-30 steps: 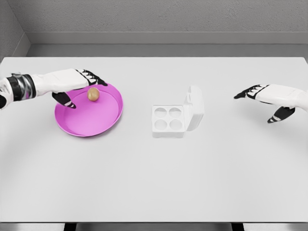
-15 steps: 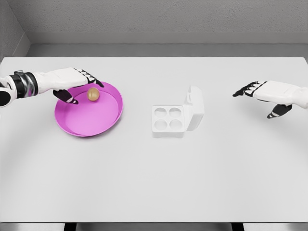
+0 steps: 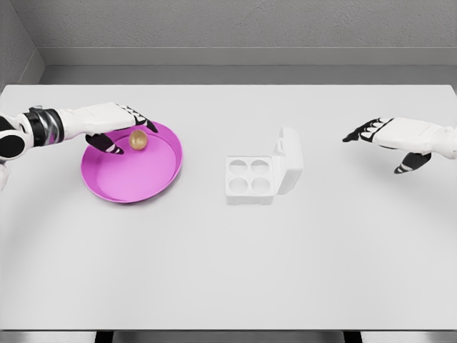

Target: Pack egg into the box and close the box lid

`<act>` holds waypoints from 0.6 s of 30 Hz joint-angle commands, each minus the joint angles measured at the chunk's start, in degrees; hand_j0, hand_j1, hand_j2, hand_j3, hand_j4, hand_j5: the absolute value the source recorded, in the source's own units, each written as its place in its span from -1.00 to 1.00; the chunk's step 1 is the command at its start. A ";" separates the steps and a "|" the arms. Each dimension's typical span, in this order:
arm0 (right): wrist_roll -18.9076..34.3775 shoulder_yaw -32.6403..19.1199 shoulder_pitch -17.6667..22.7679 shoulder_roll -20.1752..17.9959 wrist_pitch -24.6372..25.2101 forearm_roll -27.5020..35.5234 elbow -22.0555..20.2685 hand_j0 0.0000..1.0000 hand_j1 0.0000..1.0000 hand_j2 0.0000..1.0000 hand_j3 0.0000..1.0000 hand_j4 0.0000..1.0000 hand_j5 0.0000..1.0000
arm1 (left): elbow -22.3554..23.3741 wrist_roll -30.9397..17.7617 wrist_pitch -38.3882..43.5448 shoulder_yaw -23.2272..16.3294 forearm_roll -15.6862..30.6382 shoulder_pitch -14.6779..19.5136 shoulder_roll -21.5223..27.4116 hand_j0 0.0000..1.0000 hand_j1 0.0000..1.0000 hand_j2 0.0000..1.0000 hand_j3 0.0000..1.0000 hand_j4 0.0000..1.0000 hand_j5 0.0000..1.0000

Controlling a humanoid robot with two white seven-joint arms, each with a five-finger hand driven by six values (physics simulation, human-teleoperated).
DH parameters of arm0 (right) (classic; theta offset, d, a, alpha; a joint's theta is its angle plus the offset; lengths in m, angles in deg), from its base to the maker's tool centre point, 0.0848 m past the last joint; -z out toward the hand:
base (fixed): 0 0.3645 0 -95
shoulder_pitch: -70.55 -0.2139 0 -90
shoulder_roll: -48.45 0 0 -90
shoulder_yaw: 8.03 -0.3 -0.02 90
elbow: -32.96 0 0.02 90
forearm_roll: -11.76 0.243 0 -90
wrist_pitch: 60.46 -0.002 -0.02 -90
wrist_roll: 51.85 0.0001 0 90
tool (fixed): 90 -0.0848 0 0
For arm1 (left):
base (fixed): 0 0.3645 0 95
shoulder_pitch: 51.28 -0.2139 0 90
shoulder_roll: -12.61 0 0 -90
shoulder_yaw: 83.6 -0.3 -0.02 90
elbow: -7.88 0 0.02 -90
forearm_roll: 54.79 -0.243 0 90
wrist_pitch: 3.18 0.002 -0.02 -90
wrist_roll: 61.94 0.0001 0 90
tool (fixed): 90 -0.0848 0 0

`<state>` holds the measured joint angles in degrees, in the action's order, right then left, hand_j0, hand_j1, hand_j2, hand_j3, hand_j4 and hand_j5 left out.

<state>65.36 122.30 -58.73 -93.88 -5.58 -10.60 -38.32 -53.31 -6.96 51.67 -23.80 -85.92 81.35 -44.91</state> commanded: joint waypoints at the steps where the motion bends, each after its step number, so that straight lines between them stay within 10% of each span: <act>1: -0.05 0.28 0.00 -0.06 0.12 0.31 0.00 1.00 1.00 1.00 1.00 1.00 1.00 | 0.46 0.02 0.15 0.05 0.29 0.00 -0.05 0.64 0.64 0.64 0.64 0.64 0.64; 18: 0.03 0.28 0.35 -0.23 0.12 0.31 0.17 1.00 1.00 1.00 1.00 1.00 1.00 | 0.90 0.02 0.15 0.23 0.20 0.62 -0.05 0.64 0.64 0.64 0.64 0.64 0.64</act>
<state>65.42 122.61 -58.38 -94.05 -5.58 -10.56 -38.17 -52.43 -6.96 51.67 -23.65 -86.02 81.96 -45.23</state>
